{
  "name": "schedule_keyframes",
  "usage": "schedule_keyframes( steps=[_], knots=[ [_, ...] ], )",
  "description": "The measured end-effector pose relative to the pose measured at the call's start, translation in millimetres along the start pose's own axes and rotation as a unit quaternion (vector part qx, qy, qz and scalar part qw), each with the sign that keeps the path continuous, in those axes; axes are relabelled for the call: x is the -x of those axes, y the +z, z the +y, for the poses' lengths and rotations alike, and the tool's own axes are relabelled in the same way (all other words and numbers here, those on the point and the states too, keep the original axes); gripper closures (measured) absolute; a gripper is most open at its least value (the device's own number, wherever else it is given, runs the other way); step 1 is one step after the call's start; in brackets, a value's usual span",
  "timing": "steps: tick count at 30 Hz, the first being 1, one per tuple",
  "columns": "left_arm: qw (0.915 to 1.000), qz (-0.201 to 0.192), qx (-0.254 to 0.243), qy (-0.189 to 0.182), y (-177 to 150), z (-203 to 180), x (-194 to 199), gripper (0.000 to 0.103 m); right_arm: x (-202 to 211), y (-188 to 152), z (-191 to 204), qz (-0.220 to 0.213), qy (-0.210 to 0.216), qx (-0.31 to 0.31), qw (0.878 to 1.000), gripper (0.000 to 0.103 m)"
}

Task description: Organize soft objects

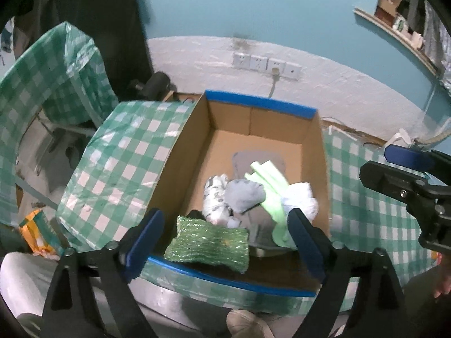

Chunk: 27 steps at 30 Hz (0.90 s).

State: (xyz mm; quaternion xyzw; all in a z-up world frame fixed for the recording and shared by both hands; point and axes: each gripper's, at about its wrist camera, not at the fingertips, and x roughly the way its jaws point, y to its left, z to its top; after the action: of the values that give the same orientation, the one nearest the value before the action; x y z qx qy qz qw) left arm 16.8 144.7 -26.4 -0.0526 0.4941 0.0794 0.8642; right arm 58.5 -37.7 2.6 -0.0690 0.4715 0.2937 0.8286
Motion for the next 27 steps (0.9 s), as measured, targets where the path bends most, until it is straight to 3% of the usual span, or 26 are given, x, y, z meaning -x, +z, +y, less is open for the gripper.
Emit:
schedule_keyframes(
  steps=[10,16,27],
  knots=[
    [0.9988,-0.033,-0.033,-0.017,-1.3,-21.9,29.9,0.01,41.3,-18.0,-14.2,-0.04,-0.019,-0.023,0.999,0.033],
    [0.9967,-0.053,-0.053,-0.029,0.9,-39.4,46.5,0.002,56.1,-28.3,-25.7,-0.055,-0.028,-0.039,0.997,0.033],
    [0.9936,-0.072,-0.084,-0.022,1.9,-62.4,55.6,0.002,66.7,-38.2,-42.0,-0.066,-0.038,-0.05,0.996,0.033]
  ],
)
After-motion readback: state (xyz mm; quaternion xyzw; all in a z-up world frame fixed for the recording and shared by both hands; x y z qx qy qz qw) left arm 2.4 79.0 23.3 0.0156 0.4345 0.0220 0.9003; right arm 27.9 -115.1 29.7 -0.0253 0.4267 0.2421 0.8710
